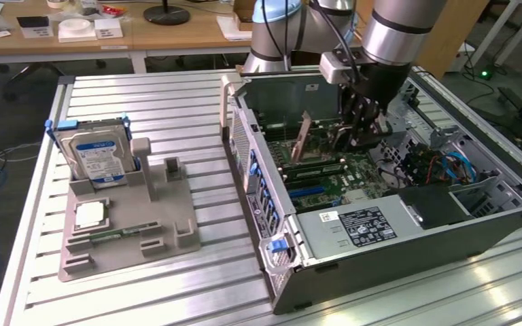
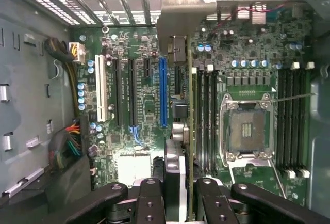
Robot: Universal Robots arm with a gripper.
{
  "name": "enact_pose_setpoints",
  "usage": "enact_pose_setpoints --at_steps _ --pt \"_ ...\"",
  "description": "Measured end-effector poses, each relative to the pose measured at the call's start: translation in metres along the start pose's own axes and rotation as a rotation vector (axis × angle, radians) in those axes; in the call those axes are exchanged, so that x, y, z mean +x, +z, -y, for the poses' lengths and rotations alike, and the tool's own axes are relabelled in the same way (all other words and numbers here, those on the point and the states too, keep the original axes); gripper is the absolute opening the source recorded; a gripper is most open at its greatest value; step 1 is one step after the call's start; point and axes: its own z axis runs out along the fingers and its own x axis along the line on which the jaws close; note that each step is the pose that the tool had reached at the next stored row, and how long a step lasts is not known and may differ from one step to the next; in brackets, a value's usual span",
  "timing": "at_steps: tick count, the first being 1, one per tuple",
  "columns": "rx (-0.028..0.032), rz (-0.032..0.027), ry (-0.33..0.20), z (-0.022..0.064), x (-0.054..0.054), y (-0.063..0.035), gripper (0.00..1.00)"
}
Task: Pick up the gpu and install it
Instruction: 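Insert the gpu into the slot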
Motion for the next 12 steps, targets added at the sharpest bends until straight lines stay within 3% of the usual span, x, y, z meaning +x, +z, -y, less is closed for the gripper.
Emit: enact_pose_setpoints --at_steps 8,12 --pt "0.0005 0.0002 -0.001 -0.0158 0.002 0.0136 0.29" --pt "0.0005 0.0001 -0.001 -0.0177 0.003 0.0186 0.29"
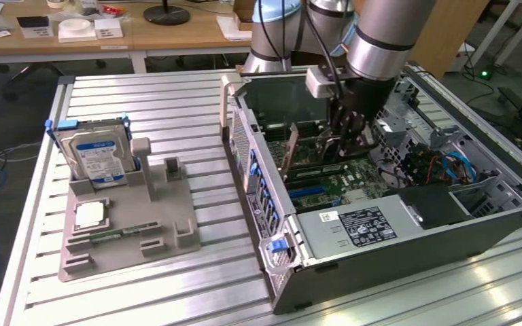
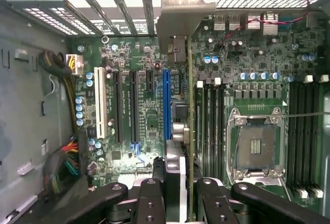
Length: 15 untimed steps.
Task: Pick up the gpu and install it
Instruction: 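Insert the gpu into the slot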
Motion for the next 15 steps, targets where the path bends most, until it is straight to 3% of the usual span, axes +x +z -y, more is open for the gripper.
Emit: enact_pose_setpoints --at_steps 3,15 --pt "0.0 0.0001 0.0 -0.0057 0.0 0.004 0.29" --pt "0.0 0.0 0.0 -0.0141 0.003 0.0239 0.29"
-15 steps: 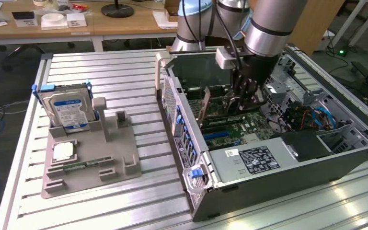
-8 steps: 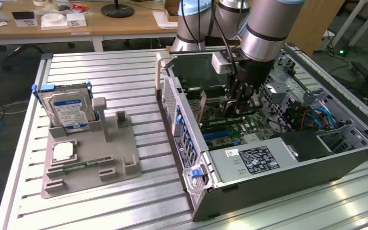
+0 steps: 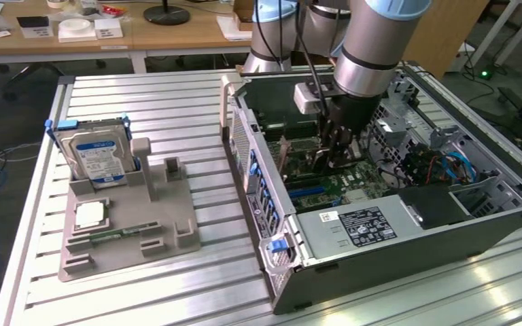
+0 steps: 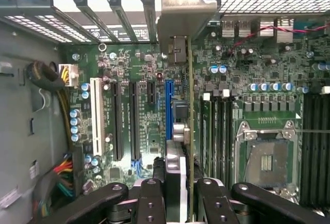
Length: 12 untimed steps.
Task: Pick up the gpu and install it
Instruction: 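Insert the gpu into the slot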
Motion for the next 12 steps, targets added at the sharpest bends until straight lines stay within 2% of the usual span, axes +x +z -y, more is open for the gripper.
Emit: enact_pose_setpoints --at_steps 8,12 --pt "0.0 -0.0004 0.0 -0.0027 0.001 0.0142 0.29" --pt "0.0001 -0.0038 0.0 -0.0064 0.001 0.0195 0.29"
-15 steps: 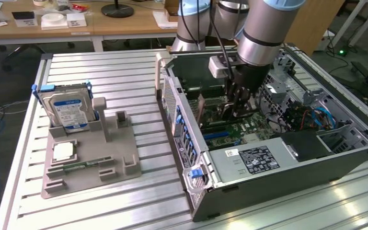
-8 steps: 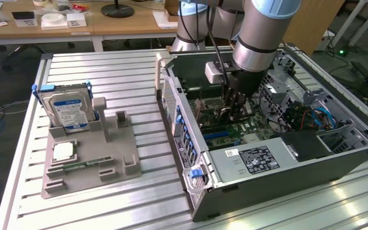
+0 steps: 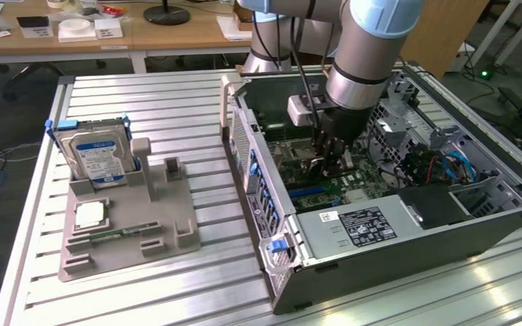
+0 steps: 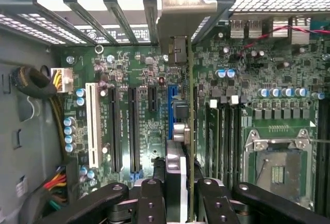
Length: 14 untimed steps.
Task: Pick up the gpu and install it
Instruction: 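Insert the gpu into the slot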
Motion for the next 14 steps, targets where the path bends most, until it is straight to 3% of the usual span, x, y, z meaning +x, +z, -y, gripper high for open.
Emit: enact_pose_setpoints --at_steps 14 --pt "0.0 -0.0005 0.0 -0.0023 0.0031 0.0044 0.29"
